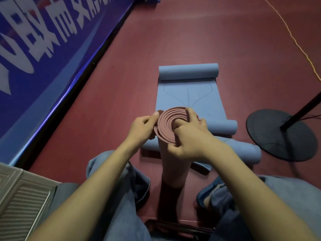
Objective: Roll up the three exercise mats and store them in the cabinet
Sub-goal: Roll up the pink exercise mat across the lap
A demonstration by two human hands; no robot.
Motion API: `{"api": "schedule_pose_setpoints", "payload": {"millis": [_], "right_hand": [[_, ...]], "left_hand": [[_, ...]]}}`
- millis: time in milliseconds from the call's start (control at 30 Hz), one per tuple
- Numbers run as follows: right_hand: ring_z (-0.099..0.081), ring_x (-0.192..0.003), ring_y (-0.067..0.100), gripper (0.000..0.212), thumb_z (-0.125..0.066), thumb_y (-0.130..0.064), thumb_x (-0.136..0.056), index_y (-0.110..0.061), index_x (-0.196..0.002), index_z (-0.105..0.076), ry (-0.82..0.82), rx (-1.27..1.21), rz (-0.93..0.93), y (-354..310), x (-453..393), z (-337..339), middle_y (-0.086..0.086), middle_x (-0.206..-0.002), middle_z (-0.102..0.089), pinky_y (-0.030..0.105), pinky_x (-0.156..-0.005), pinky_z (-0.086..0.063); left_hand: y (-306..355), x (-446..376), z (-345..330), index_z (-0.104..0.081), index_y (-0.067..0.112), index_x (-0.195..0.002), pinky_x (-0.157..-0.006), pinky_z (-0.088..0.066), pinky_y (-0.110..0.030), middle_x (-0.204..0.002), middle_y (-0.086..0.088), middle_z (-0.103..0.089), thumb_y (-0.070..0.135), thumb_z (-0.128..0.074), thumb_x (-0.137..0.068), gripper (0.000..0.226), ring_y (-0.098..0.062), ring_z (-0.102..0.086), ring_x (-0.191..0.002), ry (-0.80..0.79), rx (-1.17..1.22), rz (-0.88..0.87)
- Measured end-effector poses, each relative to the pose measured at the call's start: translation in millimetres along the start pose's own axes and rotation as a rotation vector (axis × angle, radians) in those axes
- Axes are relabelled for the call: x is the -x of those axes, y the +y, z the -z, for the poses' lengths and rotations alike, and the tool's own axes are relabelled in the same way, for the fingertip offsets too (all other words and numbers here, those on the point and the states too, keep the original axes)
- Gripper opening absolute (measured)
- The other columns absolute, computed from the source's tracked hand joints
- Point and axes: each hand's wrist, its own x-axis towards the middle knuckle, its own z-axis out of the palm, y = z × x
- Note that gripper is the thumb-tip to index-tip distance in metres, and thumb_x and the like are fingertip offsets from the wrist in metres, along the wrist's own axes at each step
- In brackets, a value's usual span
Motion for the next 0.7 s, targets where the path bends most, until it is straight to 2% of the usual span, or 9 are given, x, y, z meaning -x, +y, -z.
{"api": "schedule_pose_setpoints", "payload": {"millis": [100, 167, 200, 300, 433, 467, 533, 600, 700], "right_hand": [[-0.005, -0.149, 0.04, 0.061, -0.049, -0.071, -0.078, -0.014, -0.093, -0.065, 0.02, 0.111, -0.042, -0.7, -4.6, -2.5, -0.004, -0.103, -0.058, 0.06, -0.105, -0.029], [-0.016, -0.147, 0.042, 0.065, -0.034, -0.073, -0.07, -0.015, -0.082, -0.062, 0.11, 0.109, -0.016, 4.0, -12.6, -2.5, -0.003, -0.094, -0.062, 0.058, -0.103, -0.031], [-0.02, -0.146, 0.043, 0.062, -0.03, -0.071, -0.067, -0.016, -0.076, -0.057, 0.137, 0.089, -0.003, 6.7, -16.5, -1.8, -0.002, -0.089, -0.06, 0.061, -0.107, -0.029], [-0.025, -0.146, 0.045, 0.046, -0.044, -0.061, -0.067, -0.016, -0.071, -0.05, 0.197, 0.103, 0.038, 4.4, -23.3, 0.3, -0.001, -0.082, -0.054, 0.074, -0.112, -0.015], [-0.029, -0.145, 0.044, 0.054, -0.037, -0.062, -0.067, -0.013, -0.068, -0.059, 0.378, 0.155, 0.119, -19.5, -23.9, 9.2, 0.001, -0.079, -0.062, 0.079, -0.11, -0.013], [-0.028, -0.146, 0.043, 0.056, -0.037, -0.063, -0.066, -0.013, -0.068, -0.061, 0.387, 0.159, 0.113, -27.0, -26.3, 11.3, 0.002, -0.081, -0.065, 0.078, -0.111, -0.012], [-0.023, -0.148, 0.04, 0.056, -0.037, -0.067, -0.065, -0.015, -0.069, -0.059, 0.292, 0.193, 0.05, -40.1, -38.9, 7.1, 0.006, -0.088, -0.067, 0.076, -0.113, -0.011], [-0.024, -0.145, 0.04, 0.067, -0.032, -0.071, -0.064, -0.011, -0.072, -0.062, 0.221, 0.245, -0.012, -50.6, -57.5, -7.4, 0.015, -0.091, -0.066, 0.073, -0.111, -0.021], [-0.029, -0.14, 0.04, 0.072, -0.039, -0.071, -0.069, -0.007, -0.075, -0.071, 0.233, 0.267, -0.044, -69.5, -85.8, -25.3, 0.019, -0.085, -0.065, 0.063, -0.105, -0.034]], "left_hand": [[-3.0, 10.0, -1.5, -0.06, 0.008, -0.077, -0.054, -0.04, -0.027, -0.06, -0.008, -0.05, 0.053, -0.054, -0.1, 0.051, -0.017, -0.045, -0.051, -0.069, 0.124, 0.125], [-4.7, 13.8, 4.5, -0.063, 0.005, -0.075, -0.054, -0.043, -0.026, -0.061, -0.012, -0.06, 0.058, -0.049, -0.1, 0.06, -0.02, -0.052, -0.053, -0.017, 0.128, 0.188], [-7.5, 15.7, 11.8, -0.063, 0.005, -0.072, -0.052, -0.043, -0.025, -0.06, -0.012, -0.064, 0.057, -0.047, -0.102, 0.062, -0.02, -0.055, -0.051, 0.04, 0.134, 0.192], [-25.8, 28.6, 59.9, -0.06, 0.007, -0.07, -0.044, -0.038, -0.021, -0.057, -0.01, -0.066, 0.043, -0.044, -0.107, 0.054, -0.013, -0.053, -0.043, 0.305, 0.226, 0.142], [-91.9, 66.5, 159.7, -0.056, 0.011, -0.071, -0.039, -0.034, -0.017, -0.047, 0.003, -0.062, 0.029, -0.044, -0.106, 0.041, -0.004, -0.049, -0.037, 0.756, 0.19, 0.175], [-120.0, 80.2, 178.7, -0.057, 0.01, -0.073, -0.039, -0.034, -0.017, -0.049, 0.002, -0.062, 0.026, -0.045, -0.105, 0.038, -0.002, -0.048, -0.036, 0.83, 0.172, 0.242], [-189.5, 113.6, 202.6, -0.061, 0.004, -0.083, -0.04, -0.037, -0.019, -0.058, -0.005, -0.063, 0.02, -0.047, -0.101, 0.029, -0.003, -0.05, -0.035, 0.868, 0.126, 0.458], [-269.7, 151.2, 211.1, -0.062, 0.003, -0.082, -0.043, -0.037, -0.024, -0.054, -0.005, -0.063, 0.018, -0.047, -0.101, 0.028, -0.003, -0.049, -0.032, 0.765, 0.092, 0.775], [-356.4, 186.3, 208.1, -0.052, 0.009, -0.069, -0.036, -0.027, -0.016, -0.041, -0.001, -0.055, 0.018, -0.037, -0.104, 0.039, -0.009, -0.041, -0.026, 0.523, 0.195, 1.16]]}}
